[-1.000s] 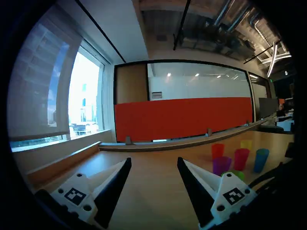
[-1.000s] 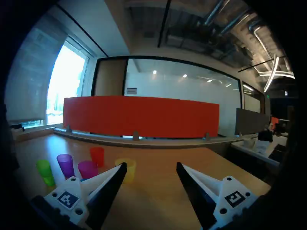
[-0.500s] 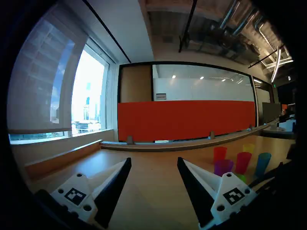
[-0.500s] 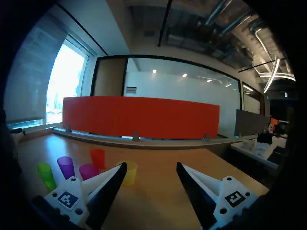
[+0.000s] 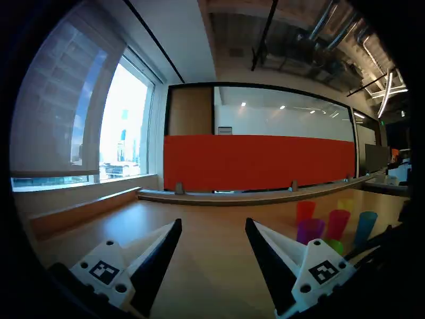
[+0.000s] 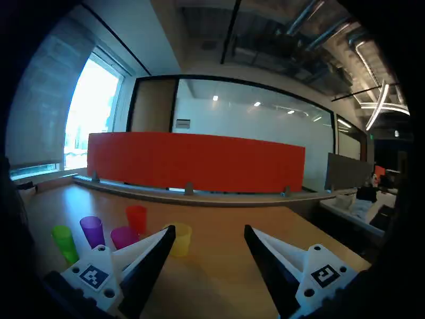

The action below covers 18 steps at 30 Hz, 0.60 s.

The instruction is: Pour water

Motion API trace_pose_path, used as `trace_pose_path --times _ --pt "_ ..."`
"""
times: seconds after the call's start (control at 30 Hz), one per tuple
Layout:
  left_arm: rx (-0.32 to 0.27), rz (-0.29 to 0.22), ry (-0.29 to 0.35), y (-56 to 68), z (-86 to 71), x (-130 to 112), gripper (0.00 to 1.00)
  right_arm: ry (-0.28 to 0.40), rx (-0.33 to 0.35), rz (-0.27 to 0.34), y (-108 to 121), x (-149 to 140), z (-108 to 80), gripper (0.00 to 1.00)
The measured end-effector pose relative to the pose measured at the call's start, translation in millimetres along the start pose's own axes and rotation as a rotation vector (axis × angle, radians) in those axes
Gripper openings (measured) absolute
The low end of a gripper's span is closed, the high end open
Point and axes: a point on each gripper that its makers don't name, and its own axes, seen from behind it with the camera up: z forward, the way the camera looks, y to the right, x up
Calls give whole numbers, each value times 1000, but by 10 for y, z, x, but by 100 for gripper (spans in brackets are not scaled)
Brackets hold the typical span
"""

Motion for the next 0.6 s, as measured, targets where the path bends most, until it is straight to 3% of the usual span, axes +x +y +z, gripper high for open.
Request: trace_pose_path --times 0.37,0.6 --pt "7 -18 -19 4 60 -136 88 -2 11 -11 -53 -5 -9 100" --pt "10 -3 -19 18 78 -146 88 -3 12 -24 -60 -3 -17 100"
